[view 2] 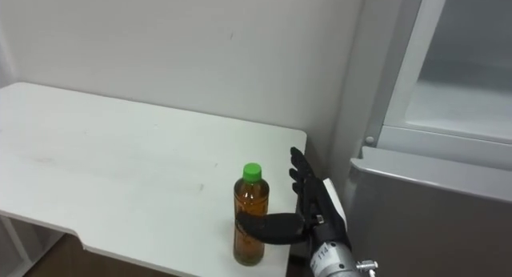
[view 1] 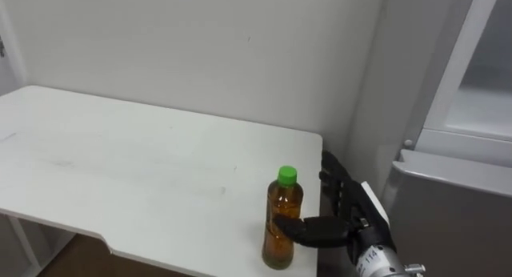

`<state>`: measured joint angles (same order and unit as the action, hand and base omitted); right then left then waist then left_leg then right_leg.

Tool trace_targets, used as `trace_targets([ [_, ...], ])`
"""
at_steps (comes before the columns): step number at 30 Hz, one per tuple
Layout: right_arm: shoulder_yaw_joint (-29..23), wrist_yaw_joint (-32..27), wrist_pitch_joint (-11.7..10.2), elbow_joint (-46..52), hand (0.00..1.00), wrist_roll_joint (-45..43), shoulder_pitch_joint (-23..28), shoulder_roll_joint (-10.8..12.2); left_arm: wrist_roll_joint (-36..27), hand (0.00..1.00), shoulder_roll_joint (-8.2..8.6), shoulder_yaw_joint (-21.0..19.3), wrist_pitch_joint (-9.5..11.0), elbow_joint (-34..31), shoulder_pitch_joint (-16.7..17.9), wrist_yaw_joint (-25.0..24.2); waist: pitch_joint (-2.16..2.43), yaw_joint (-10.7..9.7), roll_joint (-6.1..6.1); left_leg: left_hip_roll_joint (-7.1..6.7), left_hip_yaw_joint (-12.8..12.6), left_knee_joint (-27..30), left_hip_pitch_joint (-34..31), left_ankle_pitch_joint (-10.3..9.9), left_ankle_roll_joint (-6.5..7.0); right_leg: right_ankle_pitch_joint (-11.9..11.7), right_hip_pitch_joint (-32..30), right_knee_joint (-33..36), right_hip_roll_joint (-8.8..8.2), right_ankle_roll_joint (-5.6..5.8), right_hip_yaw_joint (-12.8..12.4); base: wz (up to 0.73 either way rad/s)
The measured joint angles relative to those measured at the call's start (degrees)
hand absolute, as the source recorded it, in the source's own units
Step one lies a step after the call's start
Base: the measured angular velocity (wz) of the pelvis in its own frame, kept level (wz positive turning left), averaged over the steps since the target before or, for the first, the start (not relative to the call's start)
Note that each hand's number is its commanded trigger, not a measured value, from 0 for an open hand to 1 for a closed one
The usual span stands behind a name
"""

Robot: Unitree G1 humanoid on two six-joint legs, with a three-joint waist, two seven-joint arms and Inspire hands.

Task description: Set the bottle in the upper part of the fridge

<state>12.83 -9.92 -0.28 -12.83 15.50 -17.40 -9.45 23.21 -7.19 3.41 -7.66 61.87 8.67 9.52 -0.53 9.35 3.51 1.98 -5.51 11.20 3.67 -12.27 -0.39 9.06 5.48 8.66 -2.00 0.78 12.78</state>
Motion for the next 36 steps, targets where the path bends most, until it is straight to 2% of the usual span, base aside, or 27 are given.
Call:
trace_targets([
  [5, 0.0, 0.01, 0.4, -0.49, 0.0, 2.2, 0.0, 0.0, 0.08, 0.0, 0.05, 0.01, -0.89, -0.71, 0.04, -0.03, -0.05, 0.5, -0.26, 0.0, 0.26, 0.01, -0.27, -0.02, -0.02, 0.0, 0.1, 0.02, 0.0, 0.0, 0.49, 0.05],
  [10, 0.0, 0.02, 0.9, -2.42, 0.0, 3.51, 0.0, 0.01, 0.06, 0.0, 0.07, 0.02, -1.84, -4.57, 1.34, -0.04, 0.05, 0.42, -0.45, -0.07, 0.98, 0.14, -0.42, -0.01, -0.02, 0.0, 0.26, 0.04, -0.1, 0.0, 1.61, 0.08],
  [18, -0.01, 0.23, 1.68, -8.88, 0.0, 8.33, -2.0, 0.04, 0.16, 0.0, 0.27, 0.02, -2.01, -6.02, 1.98, -0.04, 0.07, 0.62, -0.47, -0.44, 1.25, 0.2, -0.5, 0.08, 0.12, 0.03, 0.47, -0.02, -0.43, 0.04, 1.78, 0.02],
  [26, -0.06, 0.64, 1.68, -9.49, 0.0, 8.94, -3.52, 0.05, 2.48, 0.0, 0.35, 0.02, -2.06, -6.52, 2.29, -0.11, 0.07, 1.12, -0.39, -0.8, 2.46, 0.22, -1.09, 0.29, 0.35, 0.04, 0.46, 0.08, -0.79, 0.06, 3.16, 0.07],
  [28, -0.06, 0.47, 1.68, -9.62, 0.0, 8.91, -3.54, 0.05, 3.48, 0.0, 0.55, 0.02, -2.1, -6.52, 2.38, -0.17, -0.04, 1.96, -0.2, -0.84, 2.6, 0.42, -1.12, 0.34, 0.37, 0.04, 0.46, 0.07, -0.83, 0.07, 3.2, 0.0],
  [36, -0.07, 0.15, 1.67, -11.39, 0.0, 9.03, -4.14, 0.04, 3.9, 0.0, 0.87, -0.31, -2.36, -6.52, 2.53, -0.45, -0.44, 2.22, 0.75, -0.96, 3.2, 0.53, -1.32, 0.39, 0.46, 0.07, 0.52, 0.08, -0.97, 0.11, 3.71, 0.03],
])
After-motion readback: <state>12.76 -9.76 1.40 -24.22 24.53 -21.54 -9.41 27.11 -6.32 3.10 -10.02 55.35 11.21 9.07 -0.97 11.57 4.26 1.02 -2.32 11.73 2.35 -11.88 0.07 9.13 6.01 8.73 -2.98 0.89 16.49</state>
